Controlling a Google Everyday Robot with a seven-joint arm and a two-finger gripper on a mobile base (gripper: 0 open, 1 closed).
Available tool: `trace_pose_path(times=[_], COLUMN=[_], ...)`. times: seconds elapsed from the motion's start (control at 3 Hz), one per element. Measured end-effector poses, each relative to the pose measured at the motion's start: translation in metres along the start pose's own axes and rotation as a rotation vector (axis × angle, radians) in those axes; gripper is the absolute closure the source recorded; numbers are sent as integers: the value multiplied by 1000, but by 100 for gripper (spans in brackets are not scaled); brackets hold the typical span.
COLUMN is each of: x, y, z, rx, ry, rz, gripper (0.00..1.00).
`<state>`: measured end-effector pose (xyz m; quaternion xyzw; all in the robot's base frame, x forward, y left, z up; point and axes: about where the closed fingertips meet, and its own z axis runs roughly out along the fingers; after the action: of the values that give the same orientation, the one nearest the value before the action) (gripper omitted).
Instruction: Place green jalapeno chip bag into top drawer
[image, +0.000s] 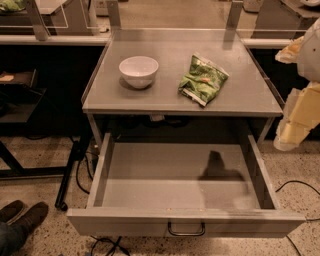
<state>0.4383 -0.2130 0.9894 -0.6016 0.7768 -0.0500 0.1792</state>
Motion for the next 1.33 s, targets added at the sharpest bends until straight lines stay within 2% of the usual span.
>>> trace_pose_path(times=[0.33,0.67,1.0,1.33], x=[0,-51,-51,-49], y=[0,-41,-41,-41], z=[0,12,12,16], rx=[0,56,56,56], ry=[0,-10,-10,3], rz=[0,-30,-29,15], gripper=[0,0,0,0])
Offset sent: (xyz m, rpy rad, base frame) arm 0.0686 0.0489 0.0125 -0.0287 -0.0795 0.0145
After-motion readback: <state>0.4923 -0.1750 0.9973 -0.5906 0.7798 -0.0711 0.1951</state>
